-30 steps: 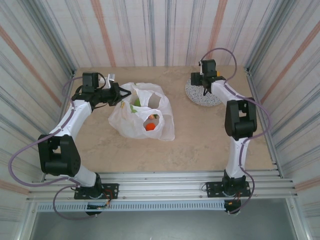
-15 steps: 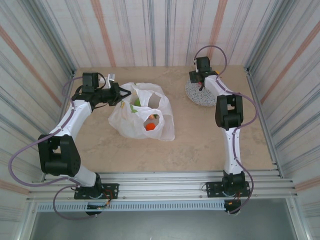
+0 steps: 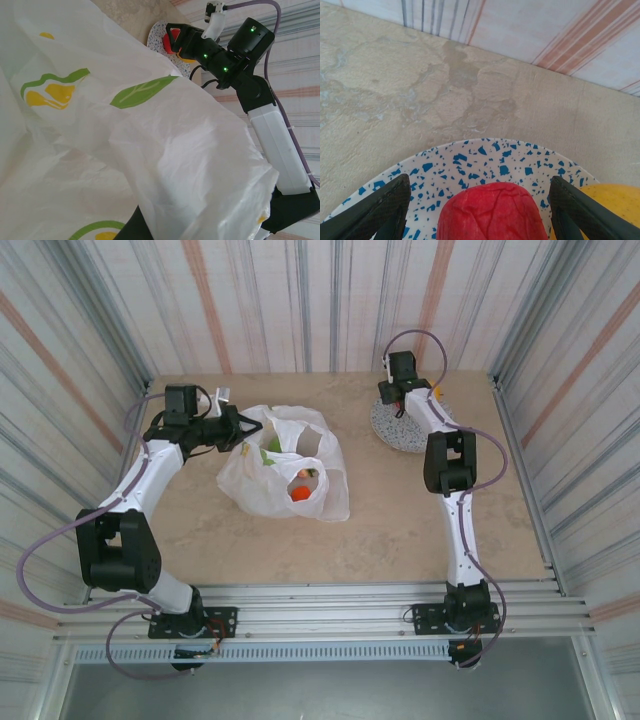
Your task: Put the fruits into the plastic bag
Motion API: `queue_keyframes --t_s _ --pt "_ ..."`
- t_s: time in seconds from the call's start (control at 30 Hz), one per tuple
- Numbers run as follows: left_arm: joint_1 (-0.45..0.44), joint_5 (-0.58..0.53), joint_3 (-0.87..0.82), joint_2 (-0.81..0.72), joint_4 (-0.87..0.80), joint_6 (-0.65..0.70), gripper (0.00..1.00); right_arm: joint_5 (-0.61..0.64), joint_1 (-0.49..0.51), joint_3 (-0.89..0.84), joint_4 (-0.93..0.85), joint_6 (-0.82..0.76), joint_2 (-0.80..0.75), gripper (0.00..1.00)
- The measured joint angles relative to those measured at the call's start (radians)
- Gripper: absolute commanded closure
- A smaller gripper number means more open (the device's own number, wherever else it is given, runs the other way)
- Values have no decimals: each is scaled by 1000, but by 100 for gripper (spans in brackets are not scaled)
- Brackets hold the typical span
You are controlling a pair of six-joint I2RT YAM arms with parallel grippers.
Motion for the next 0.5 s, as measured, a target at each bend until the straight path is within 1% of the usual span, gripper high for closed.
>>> queue_keyframes --t_s 0.4,0.5 --pt "0 0 0 0 0 0 100 29 0 5 -49 -42 17 26" --pt "0 0 0 0 0 0 100 30 0 5 -59 -47 24 29"
